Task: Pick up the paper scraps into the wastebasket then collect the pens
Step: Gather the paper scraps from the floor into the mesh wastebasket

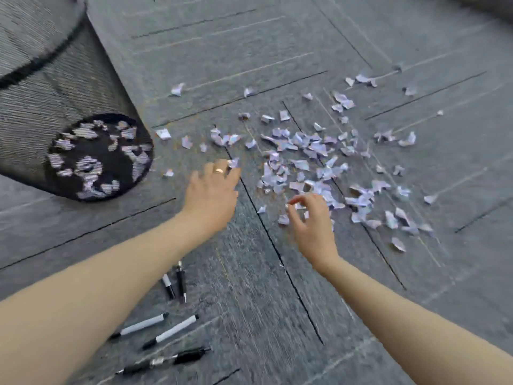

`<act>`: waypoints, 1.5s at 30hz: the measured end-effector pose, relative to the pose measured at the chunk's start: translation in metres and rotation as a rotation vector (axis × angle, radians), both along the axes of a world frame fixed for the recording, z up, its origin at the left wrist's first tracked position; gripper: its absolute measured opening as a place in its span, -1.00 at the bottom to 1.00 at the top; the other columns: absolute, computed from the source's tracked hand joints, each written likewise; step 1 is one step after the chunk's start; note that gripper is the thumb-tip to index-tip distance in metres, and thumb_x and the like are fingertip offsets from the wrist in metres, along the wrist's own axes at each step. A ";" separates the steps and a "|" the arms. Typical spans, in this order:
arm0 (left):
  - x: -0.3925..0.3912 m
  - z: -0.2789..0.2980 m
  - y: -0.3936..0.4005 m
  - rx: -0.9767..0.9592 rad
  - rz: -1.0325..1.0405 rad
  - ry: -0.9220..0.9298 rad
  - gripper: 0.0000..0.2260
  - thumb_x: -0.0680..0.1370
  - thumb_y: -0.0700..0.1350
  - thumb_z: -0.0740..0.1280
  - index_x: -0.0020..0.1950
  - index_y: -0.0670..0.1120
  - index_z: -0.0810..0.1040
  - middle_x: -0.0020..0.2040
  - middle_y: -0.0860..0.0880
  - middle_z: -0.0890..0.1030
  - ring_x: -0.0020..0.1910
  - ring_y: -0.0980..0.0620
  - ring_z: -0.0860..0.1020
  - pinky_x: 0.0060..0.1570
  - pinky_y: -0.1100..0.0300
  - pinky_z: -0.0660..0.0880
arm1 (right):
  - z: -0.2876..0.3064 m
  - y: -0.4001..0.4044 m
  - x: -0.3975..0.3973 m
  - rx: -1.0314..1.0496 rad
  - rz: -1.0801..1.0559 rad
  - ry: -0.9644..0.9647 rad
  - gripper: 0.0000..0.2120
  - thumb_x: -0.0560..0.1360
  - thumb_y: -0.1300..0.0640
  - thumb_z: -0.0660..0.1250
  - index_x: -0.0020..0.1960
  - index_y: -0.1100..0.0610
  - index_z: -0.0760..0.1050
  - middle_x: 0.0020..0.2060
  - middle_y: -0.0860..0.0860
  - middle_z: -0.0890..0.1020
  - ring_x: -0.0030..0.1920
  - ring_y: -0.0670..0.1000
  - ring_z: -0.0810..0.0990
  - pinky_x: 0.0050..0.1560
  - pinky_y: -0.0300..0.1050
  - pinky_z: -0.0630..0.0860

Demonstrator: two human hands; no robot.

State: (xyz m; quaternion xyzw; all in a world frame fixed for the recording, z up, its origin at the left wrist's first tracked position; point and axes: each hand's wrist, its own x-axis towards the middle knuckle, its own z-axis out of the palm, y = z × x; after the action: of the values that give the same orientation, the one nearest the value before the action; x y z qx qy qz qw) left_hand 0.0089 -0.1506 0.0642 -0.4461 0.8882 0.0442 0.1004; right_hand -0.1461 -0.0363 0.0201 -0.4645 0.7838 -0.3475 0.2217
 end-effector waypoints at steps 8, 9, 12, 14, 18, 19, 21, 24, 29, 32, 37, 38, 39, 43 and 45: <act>0.010 -0.082 0.023 0.118 0.481 0.253 -0.53 0.58 0.03 0.17 0.43 -0.11 0.21 0.46 -0.15 0.19 0.41 -0.20 0.15 0.36 -0.19 0.10 | -0.032 0.068 -0.020 0.161 -0.170 0.121 -0.76 0.47 0.06 0.33 0.10 0.09 0.46 0.10 -0.01 0.48 0.13 -0.02 0.38 0.12 -0.23 0.19; 0.011 -0.082 0.022 0.091 0.435 0.255 -0.55 0.58 0.02 0.18 0.42 -0.12 0.24 0.42 -0.16 0.25 0.37 -0.20 0.20 0.32 -0.16 0.15 | -0.033 0.070 -0.017 0.159 -0.172 0.123 -0.76 0.47 0.05 0.33 0.10 0.10 0.46 0.11 -0.01 0.48 0.15 -0.02 0.37 0.14 -0.22 0.19; 0.021 -0.081 0.007 0.008 0.220 0.165 -0.56 0.57 0.03 0.19 0.36 -0.17 0.28 0.31 -0.23 0.33 0.25 -0.23 0.31 0.15 -0.15 0.29 | -0.034 0.072 -0.011 0.164 -0.165 0.111 -0.75 0.47 0.03 0.32 0.12 0.09 0.45 0.13 -0.01 0.47 0.19 -0.02 0.37 0.26 -0.08 0.24; 0.029 -0.079 -0.009 -0.048 0.049 0.078 -0.52 0.56 0.07 0.21 0.34 -0.22 0.29 0.26 -0.28 0.37 0.15 -0.27 0.38 -0.03 -0.14 0.39 | -0.033 0.068 -0.013 0.162 -0.173 0.090 -0.74 0.47 0.03 0.31 0.13 0.07 0.45 0.13 -0.02 0.47 0.19 -0.03 0.37 0.29 -0.01 0.29; 0.033 -0.073 -0.028 -0.043 -0.021 -0.001 -0.52 0.56 0.10 0.18 0.30 -0.24 0.28 0.20 -0.28 0.38 0.03 -0.29 0.46 -0.26 -0.09 0.43 | -0.029 0.057 -0.023 0.173 -0.186 0.122 -0.66 0.47 0.01 0.32 0.20 0.08 0.39 0.22 0.01 0.40 0.26 0.01 0.33 0.35 -0.04 0.19; 0.032 -0.073 -0.029 -0.033 0.001 0.016 -0.55 0.57 0.08 0.17 0.28 -0.25 0.29 0.19 -0.28 0.38 0.03 -0.29 0.47 -0.29 -0.08 0.42 | -0.028 0.053 -0.026 0.190 -0.182 0.148 -0.61 0.46 -0.01 0.32 0.23 0.08 0.37 0.26 0.03 0.37 0.30 0.02 0.29 0.36 -0.04 0.14; 0.029 -0.078 -0.029 -0.040 -0.004 0.046 -0.65 0.61 0.01 0.13 0.22 -0.26 0.32 0.19 -0.32 0.39 -0.02 -0.30 0.51 -0.37 -0.05 0.37 | -0.027 0.042 -0.034 0.259 -0.139 0.214 -0.51 0.46 -0.08 0.31 0.32 0.04 0.29 0.36 0.04 0.27 0.38 0.06 0.21 0.40 0.04 0.07; 0.029 -0.080 -0.028 -0.071 -0.093 0.067 -0.75 0.63 -0.08 0.09 0.10 -0.27 0.36 0.04 -0.32 0.49 -0.19 -0.30 0.58 -0.45 0.01 0.32 | -0.029 0.025 -0.042 0.369 -0.026 0.295 -0.42 0.47 -0.17 0.24 0.41 -0.05 0.13 0.46 0.03 0.10 0.45 0.11 0.08 0.43 0.13 -0.02; 0.018 -0.068 -0.011 0.049 -0.075 0.222 -0.81 0.64 -0.14 0.06 -0.11 -0.20 0.33 -0.32 -0.09 0.43 -0.41 -0.10 0.43 -0.46 0.10 0.31 | -0.041 0.021 -0.050 0.350 0.027 0.414 -0.40 0.49 -0.20 0.18 0.44 -0.04 0.09 0.44 0.04 0.15 0.41 0.11 0.13 0.39 0.11 0.04; -0.020 -0.054 0.023 0.223 -0.063 0.378 -0.76 0.62 -0.11 0.05 -0.25 -0.09 0.26 -0.34 0.07 0.29 -0.45 0.09 0.29 -0.47 0.26 0.21 | -0.049 0.025 -0.056 0.336 0.043 0.494 -0.49 0.51 -0.18 0.15 0.40 -0.01 0.20 0.35 0.04 0.28 0.30 0.12 0.26 0.28 0.06 0.15; -0.070 -0.048 0.066 0.563 0.224 0.657 -0.81 0.60 -0.17 0.13 -0.21 -0.08 0.28 -0.24 -0.12 0.47 -0.33 -0.12 0.45 -0.32 0.01 0.44 | -0.050 0.015 -0.071 0.143 0.083 0.533 -0.76 0.56 0.07 0.17 0.14 0.17 0.43 0.06 0.14 0.49 0.01 0.17 0.45 0.01 0.02 0.32; -0.077 -0.048 0.069 0.591 0.276 0.681 -0.86 0.61 -0.16 0.11 -0.15 -0.10 0.27 -0.24 -0.13 0.46 -0.34 -0.10 0.41 -0.34 0.02 0.41 | -0.049 0.013 -0.073 0.117 0.113 0.542 -0.80 0.56 0.12 0.16 0.09 0.21 0.44 0.00 0.16 0.51 -0.07 0.18 0.48 -0.07 0.01 0.36; -0.083 -0.048 0.070 0.592 0.325 0.700 -0.90 0.62 -0.16 0.08 -0.09 -0.11 0.25 -0.27 -0.09 0.40 -0.35 -0.05 0.36 -0.36 0.03 0.34 | -0.048 0.011 -0.076 0.109 0.153 0.541 -0.82 0.56 0.17 0.16 0.06 0.25 0.45 -0.05 0.18 0.52 -0.15 0.19 0.49 -0.15 0.02 0.41; -0.099 -0.052 0.064 0.487 0.328 0.584 -0.86 0.64 -0.06 0.02 0.07 -0.12 0.22 -0.35 0.01 0.35 -0.42 -0.01 0.34 -0.39 0.10 0.29 | -0.038 0.010 -0.084 0.138 0.170 0.387 -0.84 0.59 0.19 0.10 0.08 0.24 0.40 -0.01 0.14 0.49 -0.25 0.17 0.51 -0.28 0.05 0.47; -0.102 -0.055 0.059 0.313 0.060 0.340 -0.68 0.63 0.07 0.02 0.22 -0.14 0.20 -0.29 -0.02 0.44 -0.39 -0.07 0.42 -0.41 0.11 0.37 | -0.030 0.018 -0.089 0.100 0.046 0.224 -0.82 0.60 0.17 0.07 0.07 0.22 0.39 -0.03 0.07 0.47 -0.22 0.08 0.48 -0.24 -0.02 0.42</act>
State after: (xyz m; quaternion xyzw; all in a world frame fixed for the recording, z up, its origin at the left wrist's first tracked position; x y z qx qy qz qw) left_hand -0.0934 -0.0916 0.0091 -0.4372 0.8611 0.2589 0.0161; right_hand -0.2351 -0.0188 -0.0096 -0.5069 0.8090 -0.2487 0.1634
